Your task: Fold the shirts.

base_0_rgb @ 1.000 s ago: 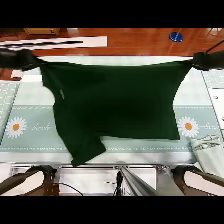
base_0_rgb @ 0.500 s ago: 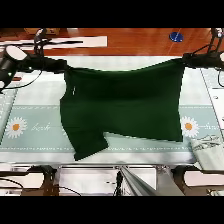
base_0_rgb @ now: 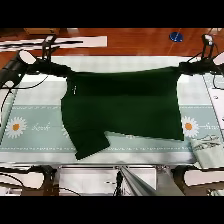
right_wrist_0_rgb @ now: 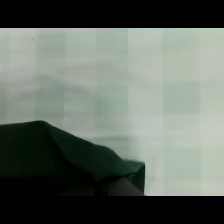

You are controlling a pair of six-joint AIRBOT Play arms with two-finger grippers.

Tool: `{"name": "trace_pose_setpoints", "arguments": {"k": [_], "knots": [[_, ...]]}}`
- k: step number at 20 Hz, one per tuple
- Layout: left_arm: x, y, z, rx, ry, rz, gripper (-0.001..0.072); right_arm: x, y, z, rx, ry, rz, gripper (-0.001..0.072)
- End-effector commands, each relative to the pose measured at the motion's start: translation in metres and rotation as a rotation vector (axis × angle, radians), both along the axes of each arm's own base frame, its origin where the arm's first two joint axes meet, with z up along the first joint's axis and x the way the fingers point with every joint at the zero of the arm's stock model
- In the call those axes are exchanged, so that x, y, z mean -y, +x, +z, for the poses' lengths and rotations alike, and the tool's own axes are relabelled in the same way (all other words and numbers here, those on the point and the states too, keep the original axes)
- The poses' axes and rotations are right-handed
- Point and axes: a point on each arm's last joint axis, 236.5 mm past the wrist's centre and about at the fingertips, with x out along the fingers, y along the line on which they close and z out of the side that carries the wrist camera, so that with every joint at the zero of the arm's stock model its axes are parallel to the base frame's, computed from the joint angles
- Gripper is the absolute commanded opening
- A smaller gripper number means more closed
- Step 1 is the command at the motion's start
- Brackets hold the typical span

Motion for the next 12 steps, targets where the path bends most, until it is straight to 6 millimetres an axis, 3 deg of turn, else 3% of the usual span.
{"name": "trace_pose_setpoints", "arguments": {"k": [1,4,6,12], "knots": [[0.006,-0.022,-0.029,-0.137,0.005,-0.024,0.0021,0.004,-0.044,-0.037,-0.229,-0.024,0.028,0.0025],[0.022,-0.038,-0.057,-0.238,-0.001,-0.052,0.0021,0.003,-0.053,-0.055,-0.299,-0.001,0.009,0.0025],[0.027,-0.038,-0.067,-0.252,0.007,-0.045,0.0021,0.001,-0.056,-0.061,-0.322,0.005,0.012,0.0026],[0.026,-0.037,-0.073,-0.263,0.011,-0.036,0.0023,-0.005,-0.073,-0.079,-0.417,0.031,0.028,0.0028]]}}
